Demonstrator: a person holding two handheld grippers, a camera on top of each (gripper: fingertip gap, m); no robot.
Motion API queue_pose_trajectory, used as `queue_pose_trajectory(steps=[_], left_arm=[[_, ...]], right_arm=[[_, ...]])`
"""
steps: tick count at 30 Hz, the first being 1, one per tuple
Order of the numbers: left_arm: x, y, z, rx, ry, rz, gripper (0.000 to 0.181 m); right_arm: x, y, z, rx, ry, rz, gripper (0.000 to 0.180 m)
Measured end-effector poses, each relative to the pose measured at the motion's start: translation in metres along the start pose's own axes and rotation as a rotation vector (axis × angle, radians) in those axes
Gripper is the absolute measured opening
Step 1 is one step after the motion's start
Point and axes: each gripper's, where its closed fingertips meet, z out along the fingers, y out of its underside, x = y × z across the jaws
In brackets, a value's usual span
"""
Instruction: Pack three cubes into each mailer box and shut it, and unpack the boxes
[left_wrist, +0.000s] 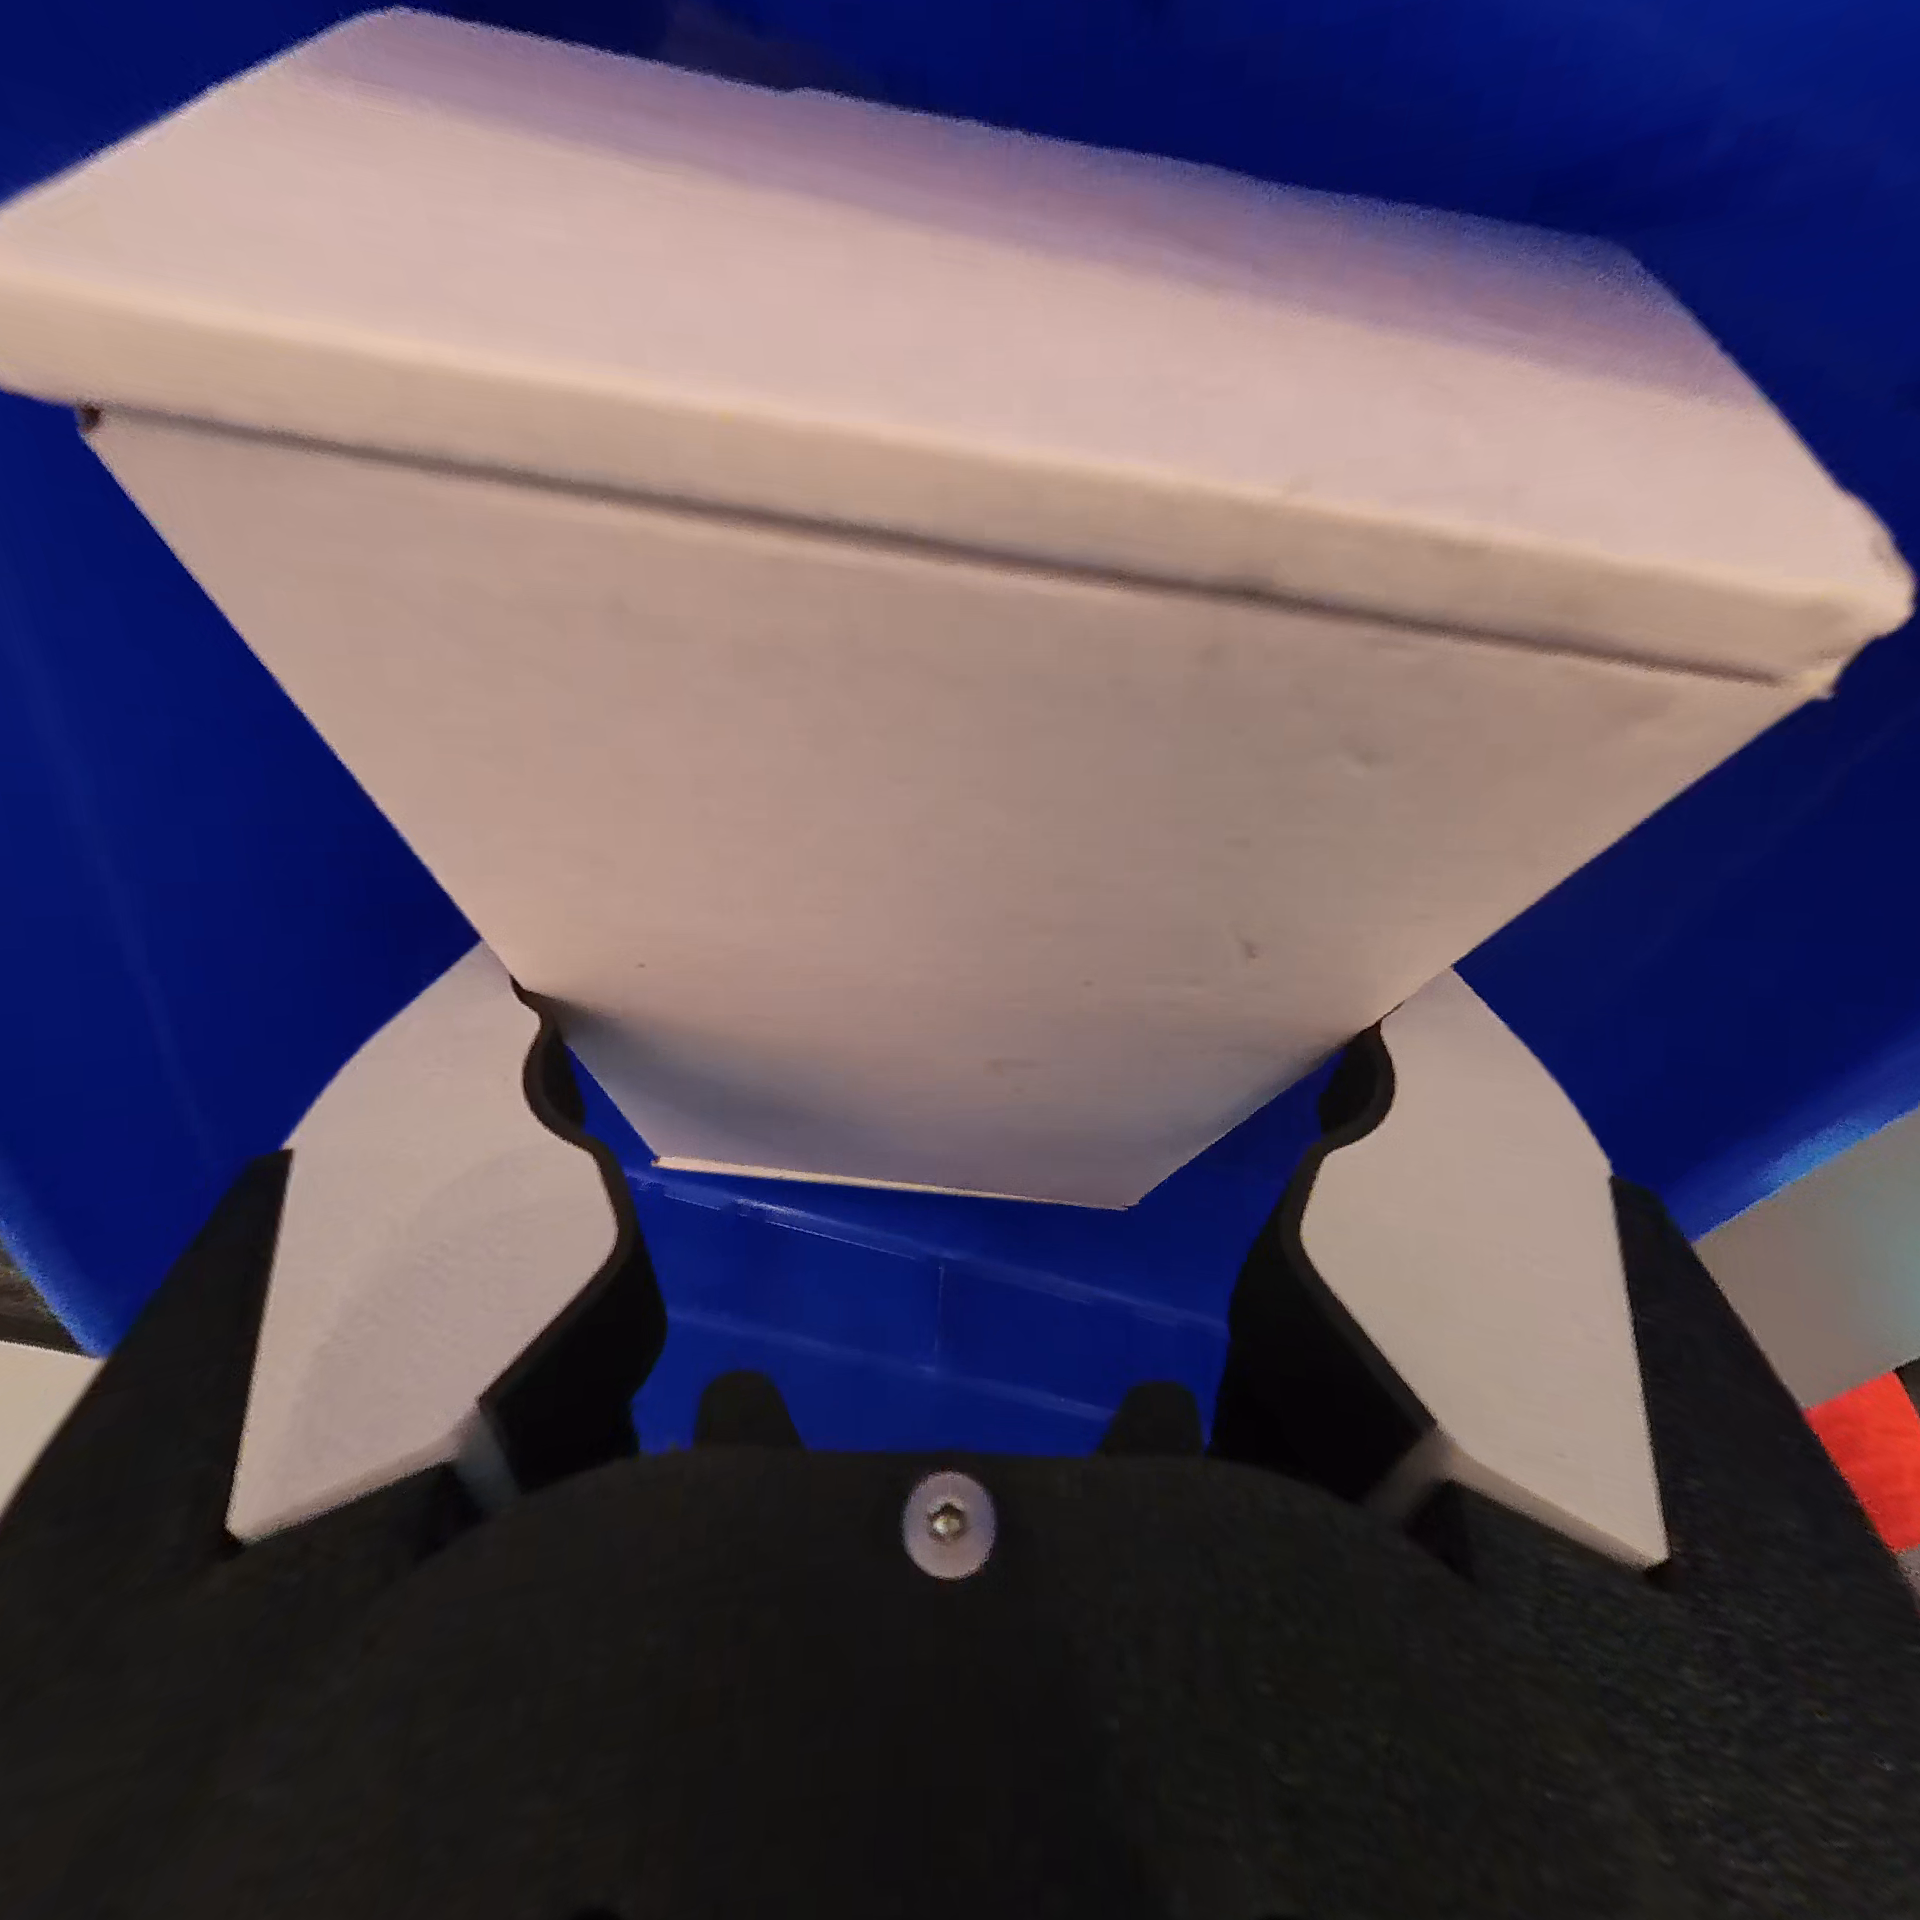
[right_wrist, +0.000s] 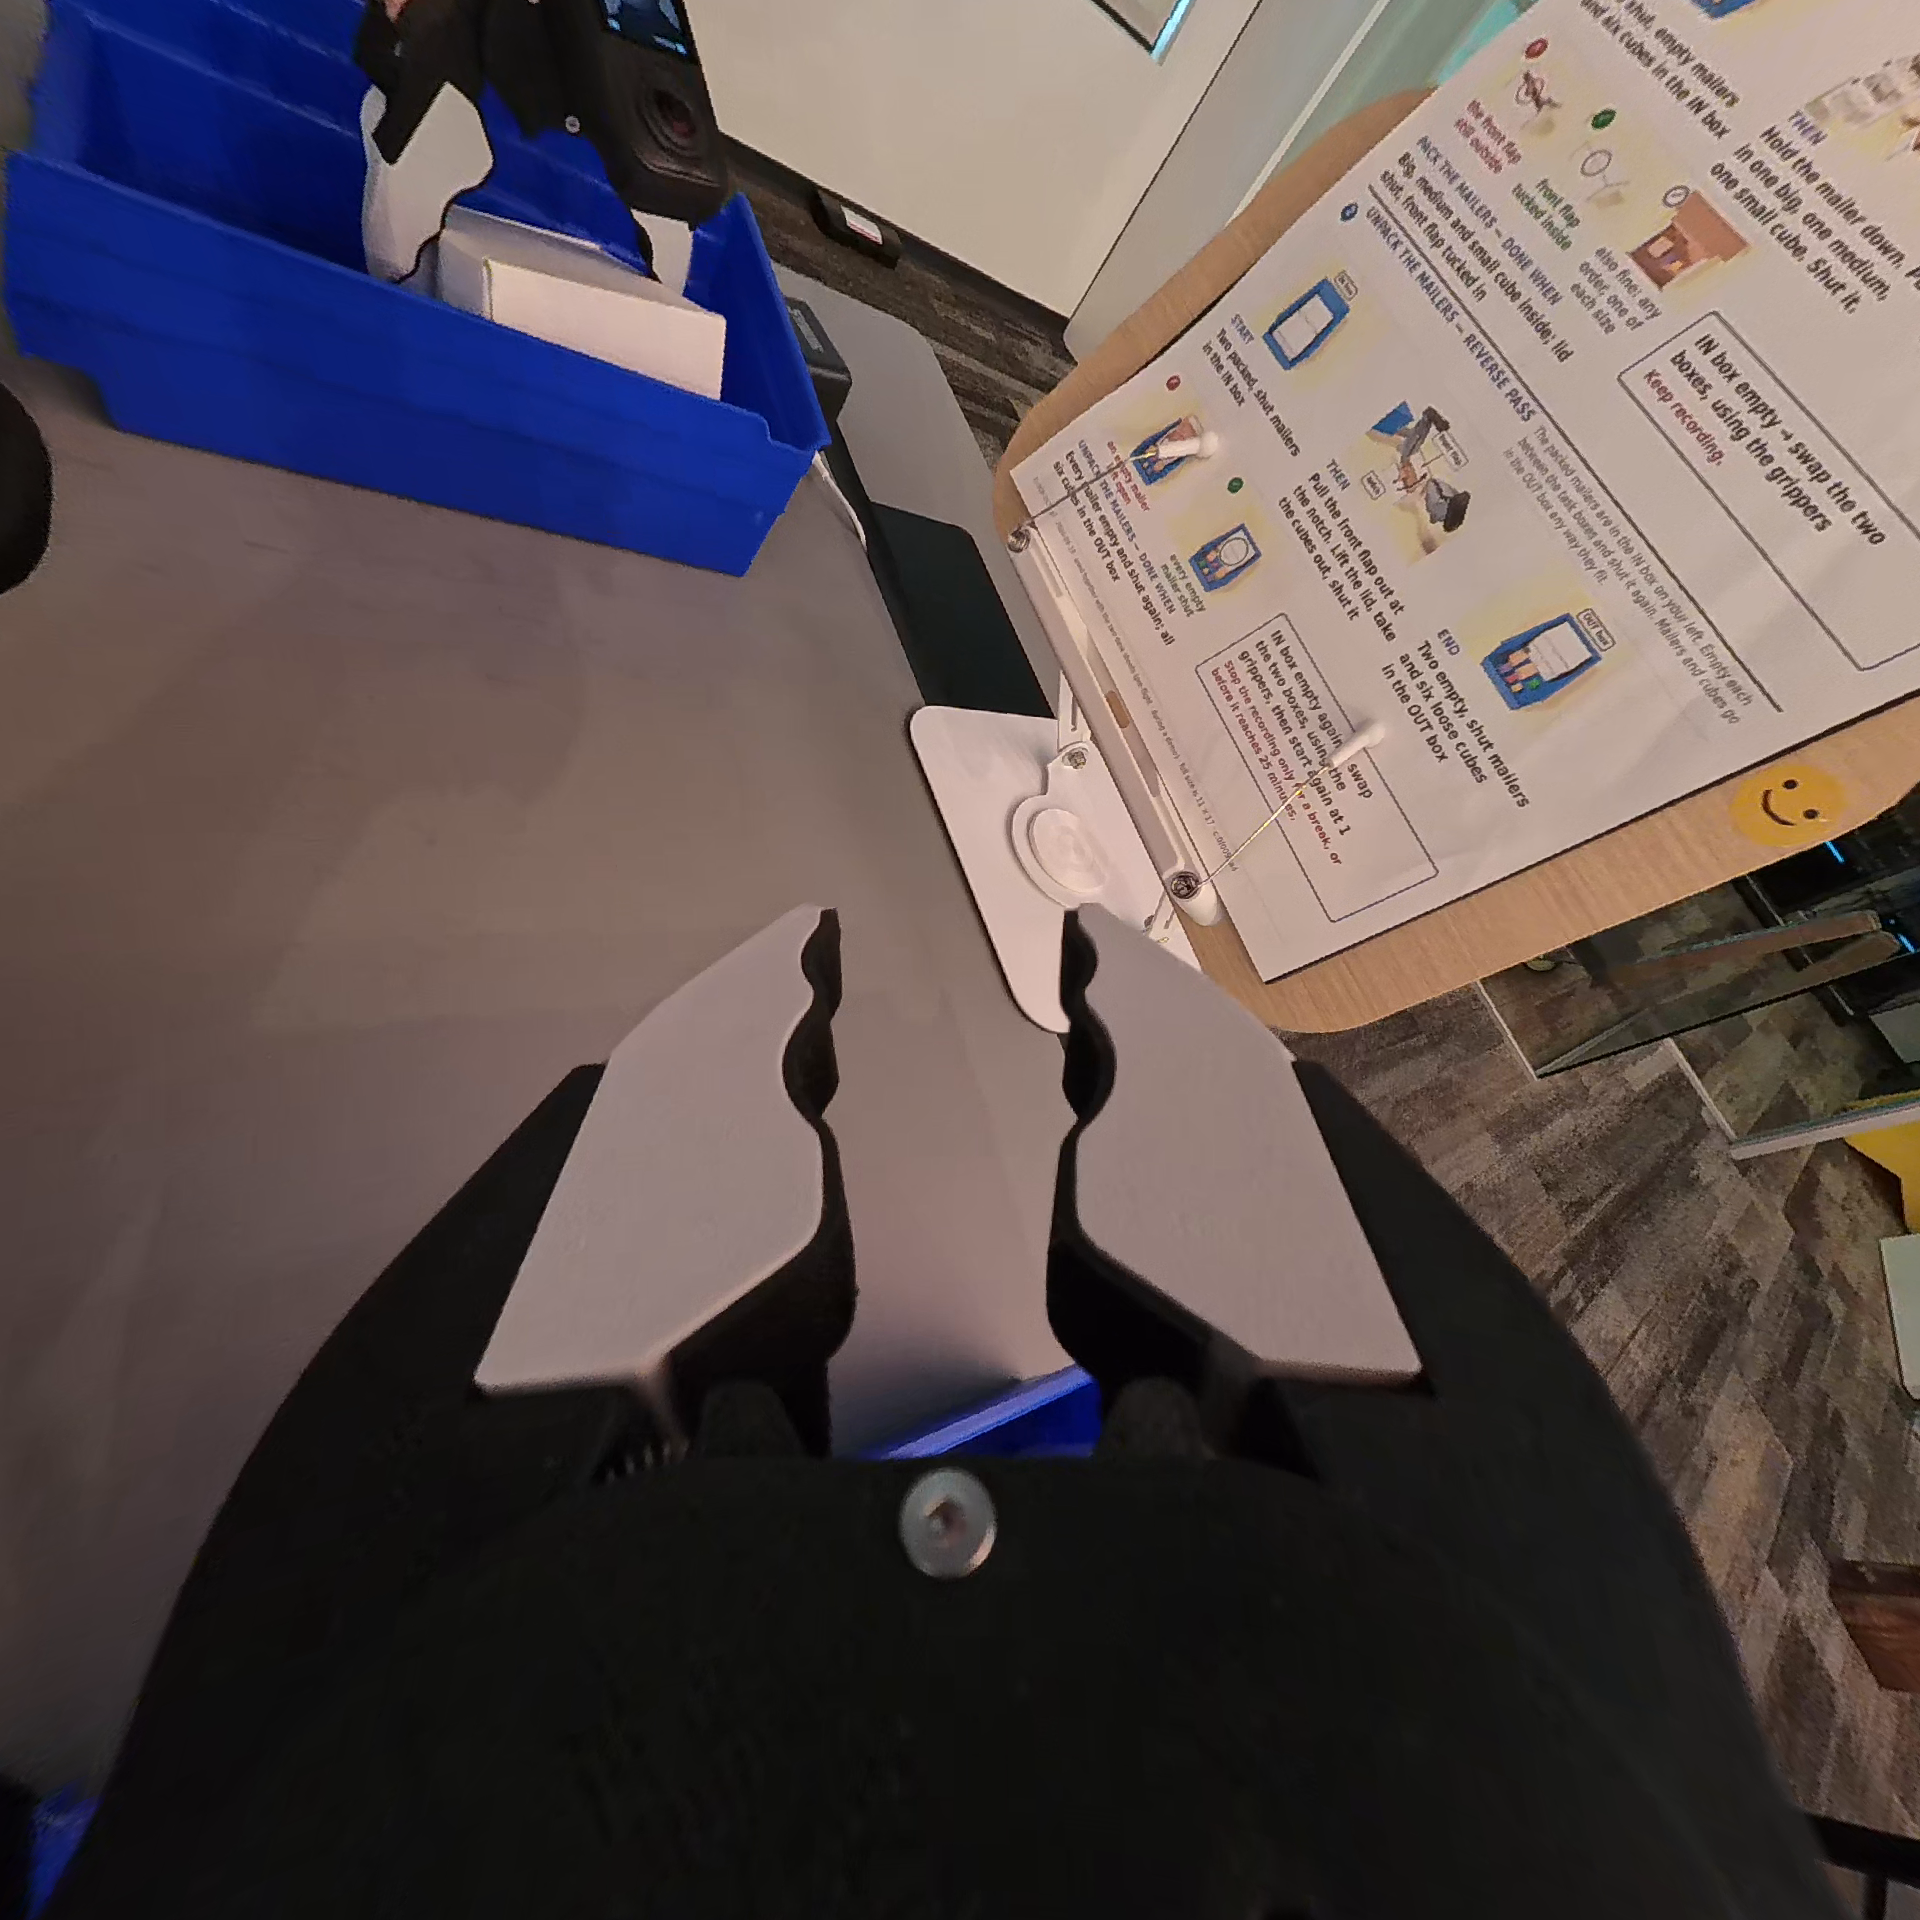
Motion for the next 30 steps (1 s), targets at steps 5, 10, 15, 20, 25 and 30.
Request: queue_pose_trajectory(steps=[5, 10, 15, 20, 25, 30], left_arm=[[-0.001, -0.009, 0.007, 0.093, 0.008, -0.037, 0.140], [-0.003, -0.019, 0.007, 0.257, 0.019, -0.058, 0.140], [0.000, -0.019, 0.018, 0.255, 0.029, -0.057, 0.129], [-0.003, -0.024, 0.022, 0.240, 0.020, -0.029, 0.133], [-0.001, -0.020, 0.030, 0.185, 0.073, -0.056, 0.145], [0.000, -0.021, 0.030, 0.183, 0.077, -0.048, 0.145]], right_arm=[[-0.001, -0.003, -0.003, 0.016, -0.005, -0.003, 0.041], [-0.003, -0.001, 0.000, 0.008, -0.012, -0.005, 0.042], [-0.006, 0.002, 0.006, -0.005, -0.028, -0.011, 0.042], [-0.009, 0.008, 0.011, -0.029, -0.044, -0.013, 0.042], [-0.010, 0.011, 0.014, -0.048, -0.047, -0.025, 0.042], [-0.011, 0.013, 0.015, -0.056, -0.050, -0.030, 0.041]])
